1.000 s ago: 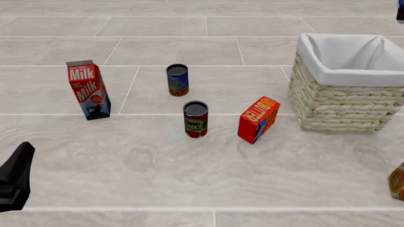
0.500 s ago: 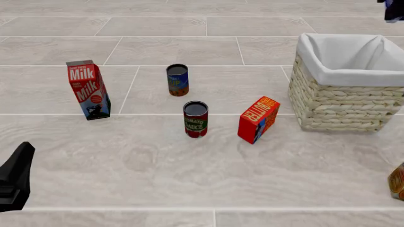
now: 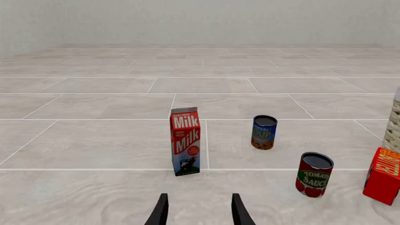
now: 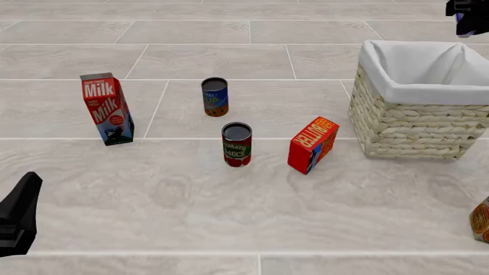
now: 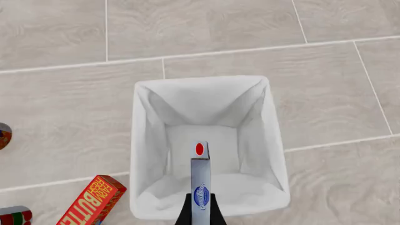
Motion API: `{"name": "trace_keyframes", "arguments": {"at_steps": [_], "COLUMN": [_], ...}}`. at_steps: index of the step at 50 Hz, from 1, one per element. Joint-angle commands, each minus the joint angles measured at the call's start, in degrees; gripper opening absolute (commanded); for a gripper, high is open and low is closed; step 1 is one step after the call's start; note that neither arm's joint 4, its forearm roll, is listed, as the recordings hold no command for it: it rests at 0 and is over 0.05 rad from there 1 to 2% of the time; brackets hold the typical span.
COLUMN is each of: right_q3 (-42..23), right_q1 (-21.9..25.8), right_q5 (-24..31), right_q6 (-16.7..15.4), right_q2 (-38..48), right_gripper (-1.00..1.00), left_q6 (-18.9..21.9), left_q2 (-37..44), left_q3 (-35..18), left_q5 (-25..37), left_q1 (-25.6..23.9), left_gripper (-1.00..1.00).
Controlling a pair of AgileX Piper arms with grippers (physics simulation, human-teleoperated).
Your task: Pick the cream cheese and place it in the basket.
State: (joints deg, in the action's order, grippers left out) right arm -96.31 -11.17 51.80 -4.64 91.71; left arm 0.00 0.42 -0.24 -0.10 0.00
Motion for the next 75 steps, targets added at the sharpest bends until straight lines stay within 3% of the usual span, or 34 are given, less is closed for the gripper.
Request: {"name": "trace_keyframes", "arguments": {"at_steps": [1,18,28,52,75], "right_q3": [-3.5,-10.0,-12.1,-7.0,-6.1], "right_q1": [-0.7,0.3,0.0,-0.7,-1.9], "right_q5": [1.5,7.5,8.3,5.9,4.7], "right_q6": [-0.2,-1.2,-2.2,-5.2,-4.7], "right_q2": [3.3,8.0,10.5,13.1,14.1], "right_gripper": [-1.0,-1.0,-1.0,-1.0,-1.0], "left_q6": [0.0,0.0,0.0,0.0,0.0], "left_q2": [0.0,0.0,0.0,0.0,0.0], "left_q3": [0.0,0.0,0.0,0.0,0.0], "left_q5": [0.0,0.0,0.0,0.0,0.0], "left_q1": [0.0,0.0,0.0,0.0,0.0], "left_gripper": [1.0,1.0,1.0,1.0,1.0]}}
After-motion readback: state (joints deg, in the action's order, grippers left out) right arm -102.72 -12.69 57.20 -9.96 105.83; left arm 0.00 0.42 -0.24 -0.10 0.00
